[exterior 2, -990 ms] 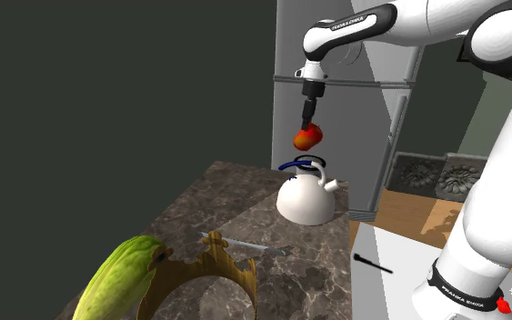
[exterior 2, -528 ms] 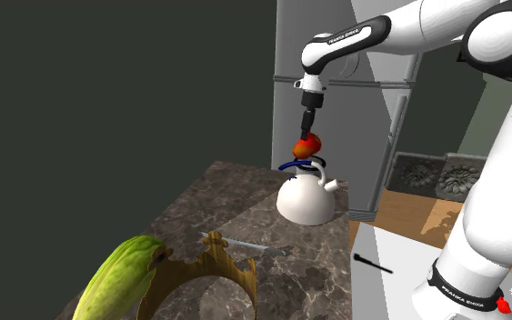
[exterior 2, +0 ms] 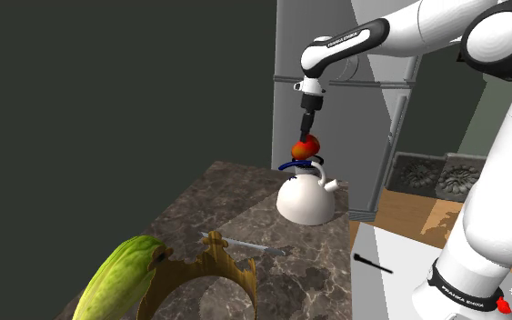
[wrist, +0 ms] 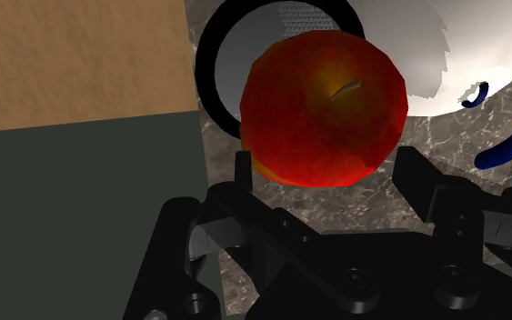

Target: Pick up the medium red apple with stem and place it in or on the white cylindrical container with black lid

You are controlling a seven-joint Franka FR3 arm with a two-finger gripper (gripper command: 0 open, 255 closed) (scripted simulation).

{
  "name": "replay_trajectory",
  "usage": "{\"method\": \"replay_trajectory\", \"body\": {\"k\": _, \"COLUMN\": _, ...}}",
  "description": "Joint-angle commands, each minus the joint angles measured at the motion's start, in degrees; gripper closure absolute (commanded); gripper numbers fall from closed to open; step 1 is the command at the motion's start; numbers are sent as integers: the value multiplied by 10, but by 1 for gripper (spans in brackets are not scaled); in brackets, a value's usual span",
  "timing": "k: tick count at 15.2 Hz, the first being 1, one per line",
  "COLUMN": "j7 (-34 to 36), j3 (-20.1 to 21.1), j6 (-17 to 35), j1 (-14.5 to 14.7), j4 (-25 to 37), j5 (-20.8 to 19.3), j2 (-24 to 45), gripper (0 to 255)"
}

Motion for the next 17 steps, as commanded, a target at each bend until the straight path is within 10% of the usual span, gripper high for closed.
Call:
{"method": "replay_trajectory", "body": {"k": 1, "j7": 0, "j3": 0, "j6": 0, "j1": 0, "j4": -4, "j5": -1, "j2": 3, "gripper": 255}}
{"method": "replay_trajectory", "body": {"k": 2, "j7": 0, "j3": 0, "j6": 0, "j1": 0, "j4": -4, "j5": -1, "j2": 3, "gripper": 255}}
{"method": "replay_trajectory", "body": {"k": 3, "j7": 0, "j3": 0, "j6": 0, "j1": 0, "j4": -4, "j5": -1, "j2": 3, "gripper": 0}}
{"method": "replay_trajectory", "body": {"k": 17, "j7": 5, "j3": -5, "j6": -71, "j1": -5, "j4": 58, "j5": -7, "j2": -5, "gripper": 0}}
